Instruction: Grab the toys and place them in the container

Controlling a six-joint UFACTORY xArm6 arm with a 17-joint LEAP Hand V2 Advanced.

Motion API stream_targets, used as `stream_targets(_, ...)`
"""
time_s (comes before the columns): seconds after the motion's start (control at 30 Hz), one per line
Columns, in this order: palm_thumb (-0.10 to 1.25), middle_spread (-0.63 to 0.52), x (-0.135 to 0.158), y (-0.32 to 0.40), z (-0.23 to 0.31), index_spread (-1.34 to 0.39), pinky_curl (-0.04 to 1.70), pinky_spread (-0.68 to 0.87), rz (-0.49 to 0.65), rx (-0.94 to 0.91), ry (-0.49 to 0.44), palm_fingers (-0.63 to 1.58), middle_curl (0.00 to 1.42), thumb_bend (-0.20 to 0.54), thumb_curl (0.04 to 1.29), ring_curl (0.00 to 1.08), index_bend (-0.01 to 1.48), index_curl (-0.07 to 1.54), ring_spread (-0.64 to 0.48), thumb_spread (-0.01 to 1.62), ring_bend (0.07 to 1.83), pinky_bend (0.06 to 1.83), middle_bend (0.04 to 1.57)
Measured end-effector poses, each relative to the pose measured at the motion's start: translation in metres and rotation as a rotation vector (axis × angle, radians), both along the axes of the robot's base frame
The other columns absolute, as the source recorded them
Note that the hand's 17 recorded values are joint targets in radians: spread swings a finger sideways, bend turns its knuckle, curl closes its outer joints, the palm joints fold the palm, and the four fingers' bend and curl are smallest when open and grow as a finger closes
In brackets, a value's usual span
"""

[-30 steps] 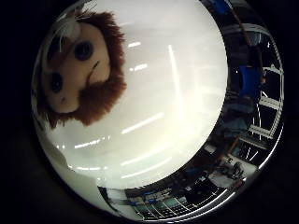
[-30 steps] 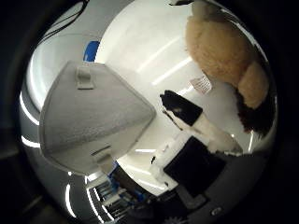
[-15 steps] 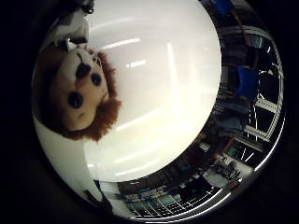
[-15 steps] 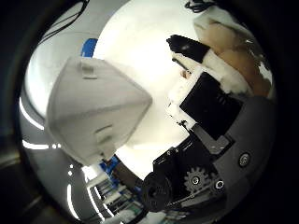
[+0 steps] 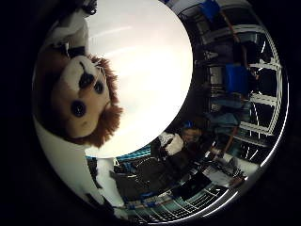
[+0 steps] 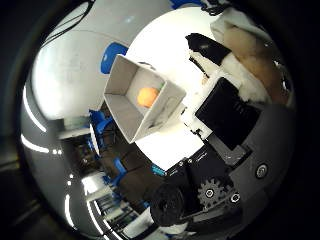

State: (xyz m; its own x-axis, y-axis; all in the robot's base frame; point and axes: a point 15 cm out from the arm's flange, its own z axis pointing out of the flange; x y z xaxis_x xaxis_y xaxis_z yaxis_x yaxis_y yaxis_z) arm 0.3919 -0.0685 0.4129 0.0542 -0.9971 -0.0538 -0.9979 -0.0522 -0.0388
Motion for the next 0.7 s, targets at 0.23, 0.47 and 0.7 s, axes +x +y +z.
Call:
stream_targets(0.23,1.03,-0.15,-0.022,0.046,0.074,-0.25,0.88,-0.20,0.092,-0.006,-0.098,1.09,0.75,-0.012,0.62,0.74,1.07,0.81,-0.24,1.11,1.35,1.29,1.33)
stream_targets(0.47,1.03,-0.15,-0.013,0.099,0.104,-0.25,0.93,-0.21,0.137,0.009,-0.146,1.10,0.74,-0.012,0.63,0.75,1.06,0.82,-0.24,1.12,1.34,1.25,1.33)
stream_targets(0.7,1.02,-0.15,0.011,0.162,0.101,-0.25,0.97,-0.21,0.198,0.018,-0.132,1.10,0.74,-0.012,0.64,0.76,1.06,0.83,-0.24,1.12,1.33,1.23,1.33)
